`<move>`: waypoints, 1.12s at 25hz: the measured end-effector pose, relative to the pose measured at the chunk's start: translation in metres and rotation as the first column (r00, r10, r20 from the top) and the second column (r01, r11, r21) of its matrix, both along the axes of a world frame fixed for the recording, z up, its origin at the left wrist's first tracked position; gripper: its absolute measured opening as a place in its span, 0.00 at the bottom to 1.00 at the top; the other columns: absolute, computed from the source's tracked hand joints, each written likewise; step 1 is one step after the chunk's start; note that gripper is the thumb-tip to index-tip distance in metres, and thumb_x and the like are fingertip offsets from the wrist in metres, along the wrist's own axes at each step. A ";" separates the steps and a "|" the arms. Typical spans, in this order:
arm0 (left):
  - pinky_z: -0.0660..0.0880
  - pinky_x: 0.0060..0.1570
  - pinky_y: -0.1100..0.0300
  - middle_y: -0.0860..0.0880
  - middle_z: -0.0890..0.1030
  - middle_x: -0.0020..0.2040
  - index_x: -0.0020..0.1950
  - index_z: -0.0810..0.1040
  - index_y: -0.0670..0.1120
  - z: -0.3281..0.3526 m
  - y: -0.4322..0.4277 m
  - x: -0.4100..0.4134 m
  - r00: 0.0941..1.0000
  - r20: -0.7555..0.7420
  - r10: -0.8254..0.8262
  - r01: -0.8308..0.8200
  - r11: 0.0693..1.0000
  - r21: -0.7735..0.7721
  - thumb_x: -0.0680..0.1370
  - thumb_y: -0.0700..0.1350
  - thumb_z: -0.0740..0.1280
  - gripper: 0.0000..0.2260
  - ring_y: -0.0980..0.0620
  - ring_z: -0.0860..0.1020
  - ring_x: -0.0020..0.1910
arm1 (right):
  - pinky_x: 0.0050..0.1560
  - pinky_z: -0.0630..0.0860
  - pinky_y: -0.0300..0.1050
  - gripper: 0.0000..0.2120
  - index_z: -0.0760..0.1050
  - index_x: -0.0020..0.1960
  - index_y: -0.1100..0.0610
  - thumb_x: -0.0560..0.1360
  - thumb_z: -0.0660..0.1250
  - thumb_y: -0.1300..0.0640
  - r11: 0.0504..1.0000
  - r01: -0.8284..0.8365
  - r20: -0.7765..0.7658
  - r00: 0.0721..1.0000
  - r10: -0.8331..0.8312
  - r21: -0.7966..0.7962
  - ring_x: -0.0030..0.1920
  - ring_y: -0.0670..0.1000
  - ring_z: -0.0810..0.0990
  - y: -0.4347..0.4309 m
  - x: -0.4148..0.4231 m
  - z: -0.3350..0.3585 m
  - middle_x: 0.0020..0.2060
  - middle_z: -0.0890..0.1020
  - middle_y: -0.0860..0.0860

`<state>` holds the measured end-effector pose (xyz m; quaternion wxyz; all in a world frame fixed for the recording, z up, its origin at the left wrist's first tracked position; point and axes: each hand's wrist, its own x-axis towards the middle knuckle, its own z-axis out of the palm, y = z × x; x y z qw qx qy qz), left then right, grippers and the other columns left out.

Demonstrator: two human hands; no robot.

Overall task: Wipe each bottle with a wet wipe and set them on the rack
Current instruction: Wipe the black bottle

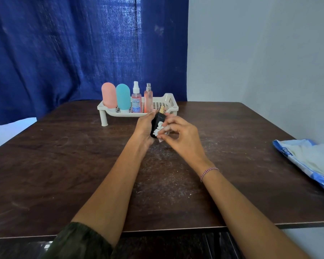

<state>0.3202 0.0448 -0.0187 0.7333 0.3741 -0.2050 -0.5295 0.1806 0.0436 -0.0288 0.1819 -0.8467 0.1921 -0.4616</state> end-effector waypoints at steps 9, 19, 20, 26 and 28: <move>0.82 0.40 0.54 0.40 0.82 0.48 0.57 0.75 0.38 0.000 0.000 -0.001 0.999 -0.008 -0.054 0.053 0.994 -0.100 0.83 0.44 0.56 0.12 0.47 0.83 0.43 | 0.59 0.76 0.44 0.12 0.81 0.52 0.61 0.69 0.72 0.66 0.999 -0.003 -0.019 1.000 0.002 -0.034 0.55 0.47 0.78 0.002 -0.002 0.005 0.51 0.81 0.52; 0.80 0.38 0.57 0.41 0.80 0.49 0.56 0.75 0.39 -0.006 -0.002 0.002 1.000 0.026 0.009 -0.007 0.996 -0.085 0.82 0.42 0.58 0.10 0.48 0.80 0.43 | 0.57 0.75 0.46 0.11 0.81 0.54 0.58 0.71 0.71 0.62 0.965 -0.026 -0.279 0.959 -0.049 -0.261 0.55 0.51 0.78 -0.015 -0.002 0.017 0.50 0.81 0.52; 0.79 0.39 0.56 0.41 0.80 0.49 0.54 0.76 0.39 -0.006 -0.002 0.001 0.999 0.031 0.010 -0.007 0.996 -0.089 0.82 0.42 0.58 0.09 0.47 0.79 0.43 | 0.56 0.76 0.48 0.11 0.81 0.53 0.58 0.71 0.71 0.62 0.968 0.027 -0.215 0.973 -0.083 -0.248 0.54 0.51 0.78 -0.017 -0.002 0.014 0.50 0.81 0.52; 0.81 0.35 0.57 0.41 0.83 0.41 0.56 0.75 0.38 -0.006 0.001 0.004 0.999 0.033 -0.015 0.018 0.995 -0.098 0.83 0.44 0.56 0.12 0.48 0.83 0.39 | 0.60 0.73 0.43 0.11 0.81 0.54 0.59 0.71 0.70 0.64 0.961 -0.116 -0.249 0.967 0.051 -0.252 0.54 0.50 0.77 -0.007 0.001 0.004 0.50 0.82 0.53; 0.80 0.34 0.59 0.41 0.83 0.41 0.56 0.75 0.38 -0.006 0.002 0.004 0.999 0.040 -0.017 0.020 0.996 -0.092 0.83 0.44 0.56 0.12 0.49 0.83 0.38 | 0.60 0.72 0.42 0.11 0.81 0.53 0.59 0.71 0.70 0.64 0.953 -0.113 -0.237 0.970 0.045 -0.282 0.53 0.50 0.77 -0.005 0.003 0.005 0.49 0.82 0.53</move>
